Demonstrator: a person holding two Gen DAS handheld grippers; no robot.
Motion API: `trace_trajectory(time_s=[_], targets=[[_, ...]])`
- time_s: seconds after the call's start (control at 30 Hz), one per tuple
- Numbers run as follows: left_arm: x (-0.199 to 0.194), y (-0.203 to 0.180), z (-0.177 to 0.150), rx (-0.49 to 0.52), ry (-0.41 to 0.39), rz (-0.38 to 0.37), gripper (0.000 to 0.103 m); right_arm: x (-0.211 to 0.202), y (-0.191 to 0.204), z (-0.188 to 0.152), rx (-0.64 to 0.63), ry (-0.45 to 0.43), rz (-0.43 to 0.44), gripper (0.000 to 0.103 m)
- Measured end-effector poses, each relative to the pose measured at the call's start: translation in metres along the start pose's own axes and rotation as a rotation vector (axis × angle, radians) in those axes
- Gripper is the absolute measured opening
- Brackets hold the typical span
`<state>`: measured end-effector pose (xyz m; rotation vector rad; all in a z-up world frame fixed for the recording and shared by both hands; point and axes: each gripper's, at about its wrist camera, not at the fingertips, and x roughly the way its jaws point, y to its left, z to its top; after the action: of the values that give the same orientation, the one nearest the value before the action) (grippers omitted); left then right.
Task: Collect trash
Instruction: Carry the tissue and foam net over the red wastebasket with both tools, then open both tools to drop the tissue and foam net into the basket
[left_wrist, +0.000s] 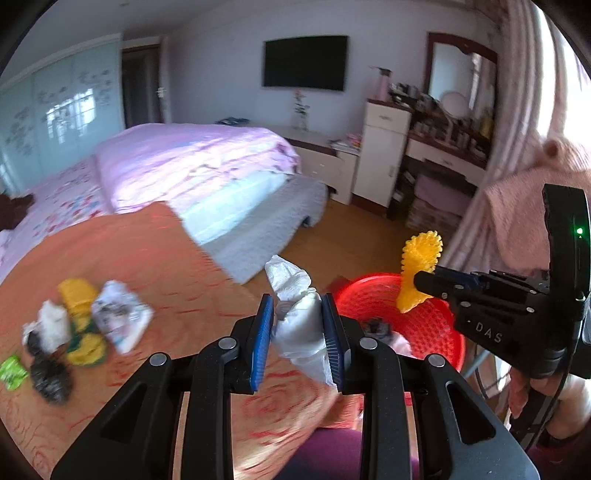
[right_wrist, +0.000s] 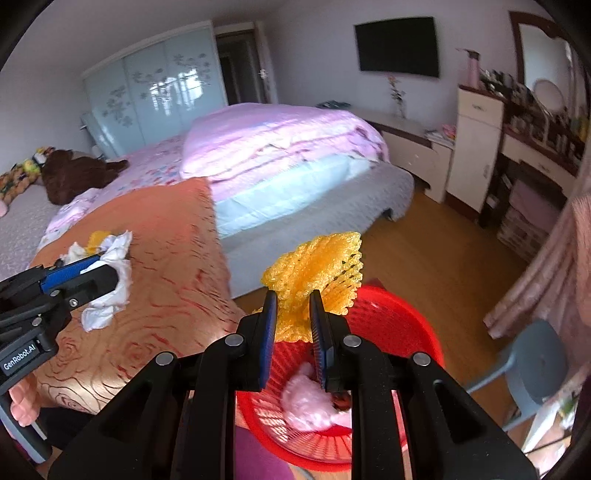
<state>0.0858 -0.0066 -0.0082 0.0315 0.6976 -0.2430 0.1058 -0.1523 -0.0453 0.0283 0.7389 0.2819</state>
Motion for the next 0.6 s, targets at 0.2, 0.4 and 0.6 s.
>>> trace_trajectory(time_s=[0.2,0.4,0.6], targets=[[0.029,-0.028,0.001,0.042,0.06,-0.066,0.026,0.006,-0.032,-0.012,0.085,0.032,-0.01,0.018],[0.056,-0.047,0.0,0.071,0.116,-0.1,0.026,0.021,-0.048,-0.019,0.145,0.085,-0.012,0.019],[0.071,-0.057,-0.004,0.084,0.154,-0.127,0.027,0.026,-0.056,-0.023,0.18,0.109,-0.011,0.02]])
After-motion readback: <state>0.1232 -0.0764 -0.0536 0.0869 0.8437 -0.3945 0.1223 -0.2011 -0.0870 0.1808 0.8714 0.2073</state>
